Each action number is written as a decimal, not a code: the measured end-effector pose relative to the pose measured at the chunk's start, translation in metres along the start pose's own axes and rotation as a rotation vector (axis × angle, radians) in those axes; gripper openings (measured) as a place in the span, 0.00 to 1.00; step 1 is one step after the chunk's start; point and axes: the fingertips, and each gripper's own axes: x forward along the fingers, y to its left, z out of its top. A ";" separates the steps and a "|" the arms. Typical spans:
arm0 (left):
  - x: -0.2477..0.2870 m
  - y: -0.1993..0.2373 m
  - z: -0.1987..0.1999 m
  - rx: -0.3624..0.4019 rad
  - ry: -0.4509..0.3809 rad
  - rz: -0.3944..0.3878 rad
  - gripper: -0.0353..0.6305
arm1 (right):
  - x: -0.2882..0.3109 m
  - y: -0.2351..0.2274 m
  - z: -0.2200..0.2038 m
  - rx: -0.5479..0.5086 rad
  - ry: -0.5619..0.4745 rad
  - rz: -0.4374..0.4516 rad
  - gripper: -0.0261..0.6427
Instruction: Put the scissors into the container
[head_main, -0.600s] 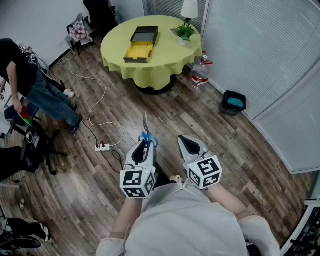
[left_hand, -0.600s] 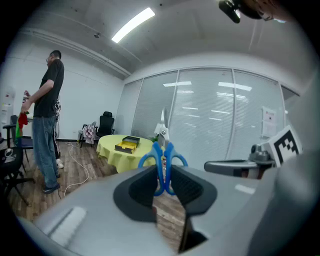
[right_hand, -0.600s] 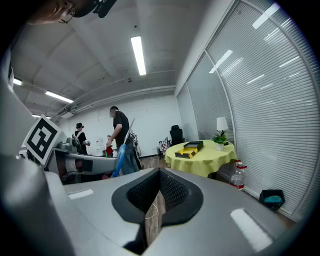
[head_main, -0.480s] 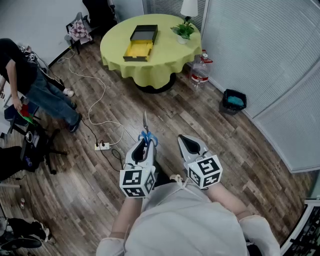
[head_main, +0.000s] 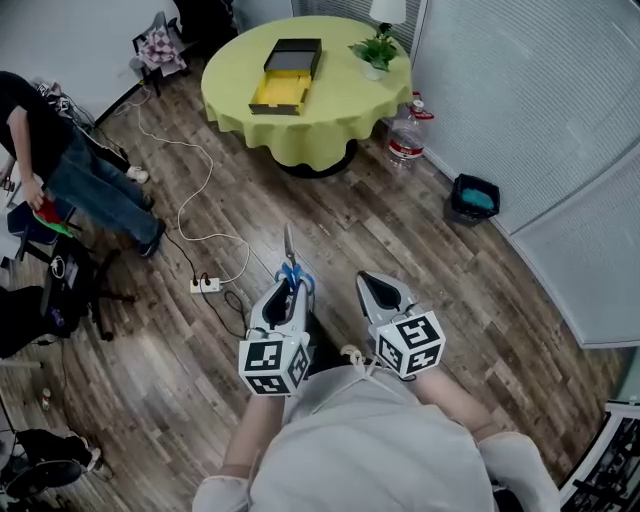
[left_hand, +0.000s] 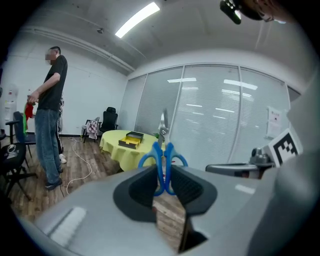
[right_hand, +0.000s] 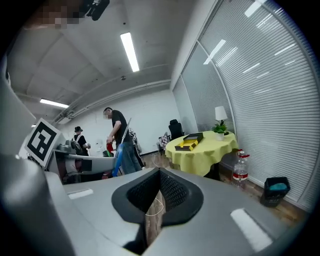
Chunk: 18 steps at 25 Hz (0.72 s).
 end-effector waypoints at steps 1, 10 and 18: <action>0.004 0.004 0.000 -0.003 0.004 0.004 0.18 | 0.005 -0.002 -0.001 0.006 0.005 0.001 0.04; 0.063 0.060 0.022 -0.035 0.049 0.027 0.18 | 0.087 -0.021 0.017 0.041 0.058 0.010 0.04; 0.141 0.142 0.081 -0.031 0.059 0.015 0.18 | 0.198 -0.037 0.068 0.035 0.079 -0.017 0.04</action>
